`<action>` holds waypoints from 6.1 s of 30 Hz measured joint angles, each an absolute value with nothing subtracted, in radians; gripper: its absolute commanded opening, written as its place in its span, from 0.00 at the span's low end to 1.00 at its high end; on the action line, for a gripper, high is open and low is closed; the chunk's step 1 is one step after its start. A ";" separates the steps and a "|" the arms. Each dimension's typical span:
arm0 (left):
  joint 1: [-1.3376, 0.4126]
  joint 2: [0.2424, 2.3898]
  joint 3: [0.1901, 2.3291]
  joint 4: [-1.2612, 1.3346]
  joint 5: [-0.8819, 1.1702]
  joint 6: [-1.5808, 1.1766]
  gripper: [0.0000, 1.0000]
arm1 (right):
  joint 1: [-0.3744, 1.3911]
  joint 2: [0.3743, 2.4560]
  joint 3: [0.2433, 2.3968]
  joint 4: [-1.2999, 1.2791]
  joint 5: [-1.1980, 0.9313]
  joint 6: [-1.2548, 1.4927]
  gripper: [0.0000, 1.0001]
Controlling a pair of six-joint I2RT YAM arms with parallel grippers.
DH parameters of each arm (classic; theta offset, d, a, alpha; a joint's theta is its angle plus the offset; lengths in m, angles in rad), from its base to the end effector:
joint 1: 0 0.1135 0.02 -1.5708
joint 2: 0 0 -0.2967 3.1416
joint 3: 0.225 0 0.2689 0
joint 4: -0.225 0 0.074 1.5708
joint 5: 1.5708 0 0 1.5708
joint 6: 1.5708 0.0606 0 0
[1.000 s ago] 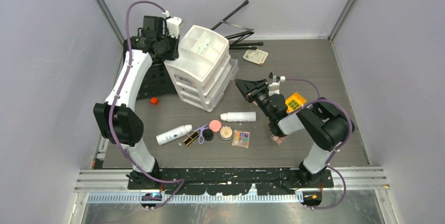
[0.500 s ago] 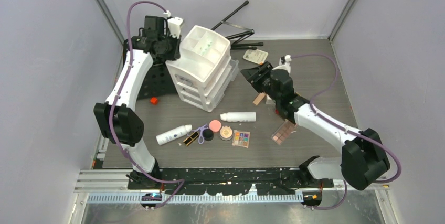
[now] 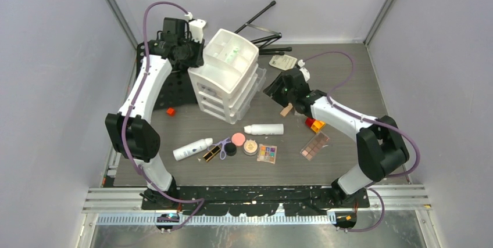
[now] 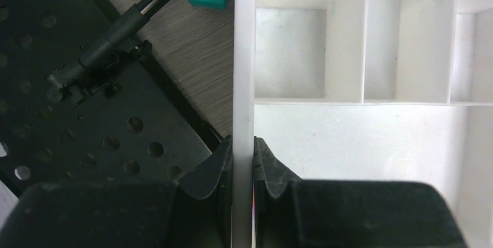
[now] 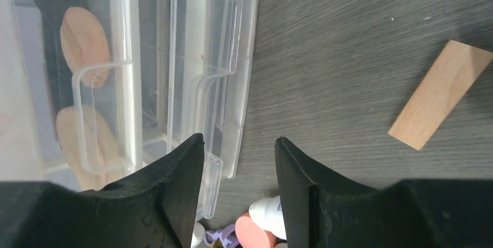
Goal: Organize the makeup
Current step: Open the drawer in the storage box, then pick up the makeup from the corner of the board.
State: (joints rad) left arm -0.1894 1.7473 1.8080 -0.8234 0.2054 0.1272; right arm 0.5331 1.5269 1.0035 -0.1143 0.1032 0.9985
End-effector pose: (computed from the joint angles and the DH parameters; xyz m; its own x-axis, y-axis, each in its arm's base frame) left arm 0.4165 -0.0924 0.3893 -0.6313 0.2475 -0.7350 0.4126 0.9097 -0.0481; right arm 0.3235 0.1836 0.2509 -0.6427 0.5917 -0.4867 0.1959 0.7411 0.6422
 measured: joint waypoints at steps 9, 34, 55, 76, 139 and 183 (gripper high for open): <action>-0.195 1.747 1.808 -0.824 0.202 0.120 0.15 | 0.542 1.585 1.131 -0.144 0.099 0.998 0.57; -0.203 1.742 1.800 -0.818 0.181 0.115 0.13 | 0.604 1.850 1.449 -0.408 0.211 0.865 0.57; -0.211 1.729 1.782 -0.804 0.141 0.120 0.10 | 0.587 1.775 1.448 -0.653 0.412 0.761 0.57; -0.215 1.726 1.782 -0.797 0.134 0.130 0.17 | 0.551 1.559 1.366 -0.625 0.294 0.712 0.57; -0.233 0.837 0.880 -0.279 -0.392 -0.365 0.99 | 0.714 0.991 1.017 -0.698 0.231 0.580 0.73; -0.233 0.827 0.378 0.147 -0.666 -0.384 0.96 | 1.047 1.492 0.910 -0.504 0.346 0.842 0.88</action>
